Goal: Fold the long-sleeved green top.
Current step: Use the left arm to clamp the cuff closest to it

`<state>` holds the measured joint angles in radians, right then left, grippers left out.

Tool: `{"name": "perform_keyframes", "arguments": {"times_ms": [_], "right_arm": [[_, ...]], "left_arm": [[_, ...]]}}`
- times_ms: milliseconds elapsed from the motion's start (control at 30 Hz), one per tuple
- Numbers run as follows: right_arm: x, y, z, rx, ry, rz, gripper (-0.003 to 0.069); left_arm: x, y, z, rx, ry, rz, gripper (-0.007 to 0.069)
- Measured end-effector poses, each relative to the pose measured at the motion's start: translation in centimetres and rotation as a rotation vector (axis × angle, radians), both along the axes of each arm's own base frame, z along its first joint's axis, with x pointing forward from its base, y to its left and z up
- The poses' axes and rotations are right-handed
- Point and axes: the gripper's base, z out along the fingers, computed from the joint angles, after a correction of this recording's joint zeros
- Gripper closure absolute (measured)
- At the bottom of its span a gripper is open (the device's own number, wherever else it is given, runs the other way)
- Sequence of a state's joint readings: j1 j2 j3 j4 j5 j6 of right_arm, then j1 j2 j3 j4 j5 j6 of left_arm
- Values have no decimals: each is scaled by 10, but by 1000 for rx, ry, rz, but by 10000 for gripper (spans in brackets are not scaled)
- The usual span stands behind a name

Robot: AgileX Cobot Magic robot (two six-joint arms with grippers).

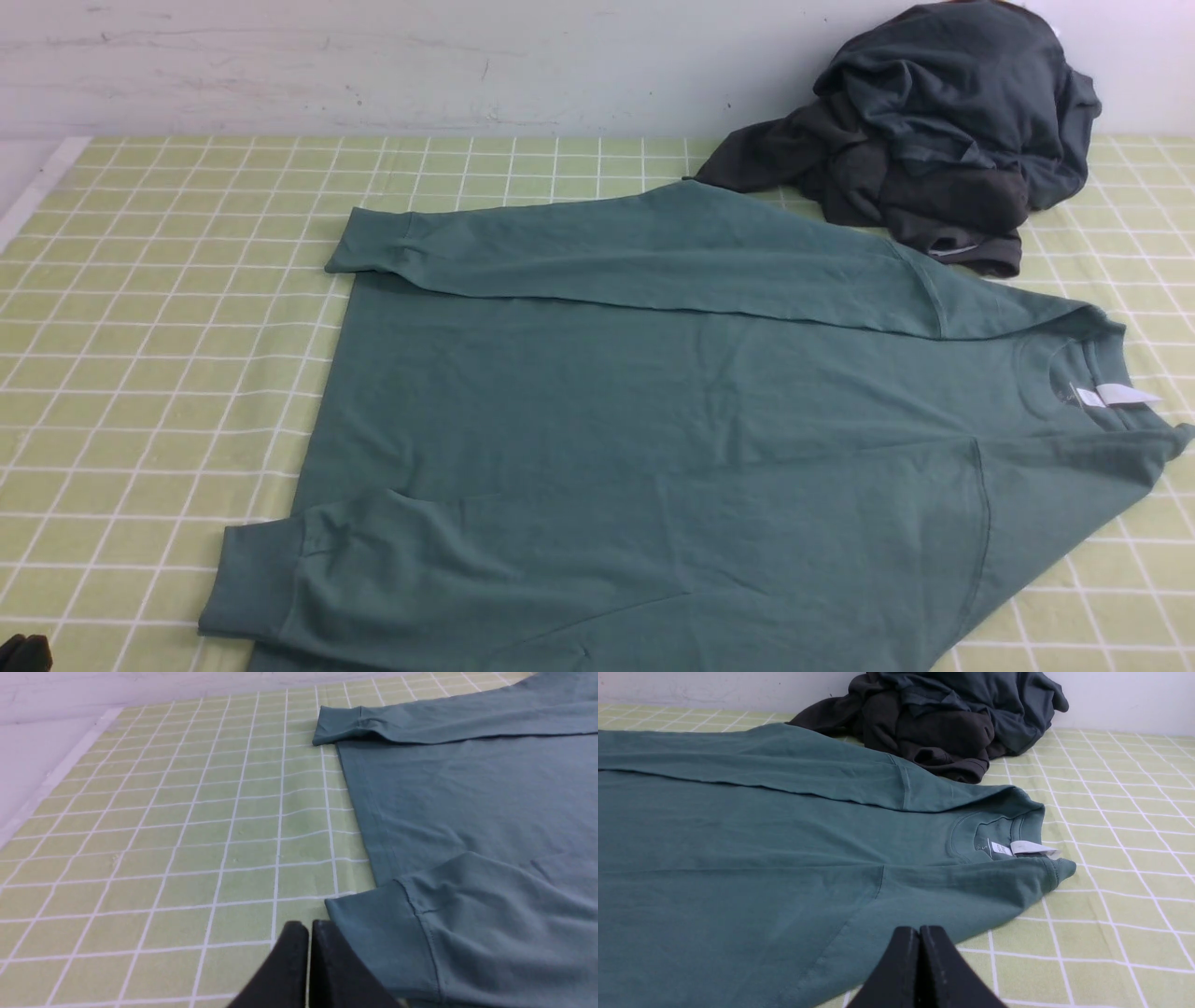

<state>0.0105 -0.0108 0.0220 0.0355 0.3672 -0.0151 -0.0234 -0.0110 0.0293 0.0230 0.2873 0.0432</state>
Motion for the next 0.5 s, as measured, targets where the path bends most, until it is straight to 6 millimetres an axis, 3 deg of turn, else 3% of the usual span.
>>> {"name": "perform_keyframes", "arguments": {"times_ms": [233, 433, 500], "right_arm": [[2, 0, 11, 2, -133, -2, 673], [-2, -1, 42, 79, -475, -6, 673], [-8, -3, 58, 271, -662, 9, 673]], "left_arm": [[2, -1, 22, -1, -242, -6, 627], [-4, -1, 54, -4, -601, -16, 627], [-11, -1, 67, -84, -762, -31, 627]]}}
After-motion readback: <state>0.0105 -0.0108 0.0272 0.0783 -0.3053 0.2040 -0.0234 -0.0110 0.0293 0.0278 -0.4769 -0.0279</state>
